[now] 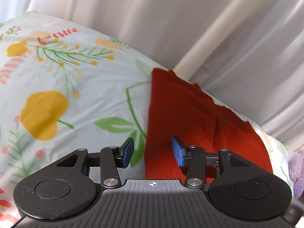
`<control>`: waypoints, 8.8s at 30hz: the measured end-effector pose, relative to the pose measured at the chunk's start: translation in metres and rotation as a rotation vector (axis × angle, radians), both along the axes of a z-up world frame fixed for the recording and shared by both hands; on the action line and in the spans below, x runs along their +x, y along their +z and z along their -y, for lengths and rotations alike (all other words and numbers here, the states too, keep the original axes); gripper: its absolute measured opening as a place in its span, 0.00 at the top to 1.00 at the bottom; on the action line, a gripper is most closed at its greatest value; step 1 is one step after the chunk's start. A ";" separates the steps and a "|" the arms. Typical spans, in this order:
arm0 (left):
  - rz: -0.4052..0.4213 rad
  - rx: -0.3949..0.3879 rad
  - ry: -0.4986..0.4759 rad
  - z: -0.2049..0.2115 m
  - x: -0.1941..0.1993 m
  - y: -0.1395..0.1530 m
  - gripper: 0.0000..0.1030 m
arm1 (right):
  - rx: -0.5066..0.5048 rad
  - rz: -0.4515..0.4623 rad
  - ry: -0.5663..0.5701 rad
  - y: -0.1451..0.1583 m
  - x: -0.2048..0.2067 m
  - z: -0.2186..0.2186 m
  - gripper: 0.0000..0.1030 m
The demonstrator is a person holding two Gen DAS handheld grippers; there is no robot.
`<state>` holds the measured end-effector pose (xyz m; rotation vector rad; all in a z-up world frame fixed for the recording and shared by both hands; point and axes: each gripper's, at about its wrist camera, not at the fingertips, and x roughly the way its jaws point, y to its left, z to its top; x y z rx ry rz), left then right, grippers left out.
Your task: Fold small clothes
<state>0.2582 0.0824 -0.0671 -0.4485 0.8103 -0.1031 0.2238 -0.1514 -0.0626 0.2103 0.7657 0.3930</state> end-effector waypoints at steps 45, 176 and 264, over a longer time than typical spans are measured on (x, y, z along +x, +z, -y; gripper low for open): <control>-0.120 0.312 0.103 -0.001 0.007 -0.002 0.21 | 0.376 -0.257 0.014 -0.005 0.115 0.042 0.64; -0.067 0.309 -0.171 0.115 -0.044 0.036 0.12 | 0.302 -0.078 -0.325 0.034 -0.020 0.249 0.61; -0.193 -0.403 -0.384 0.105 0.086 -0.027 0.01 | 0.492 -0.291 -0.318 -0.012 0.011 0.299 0.40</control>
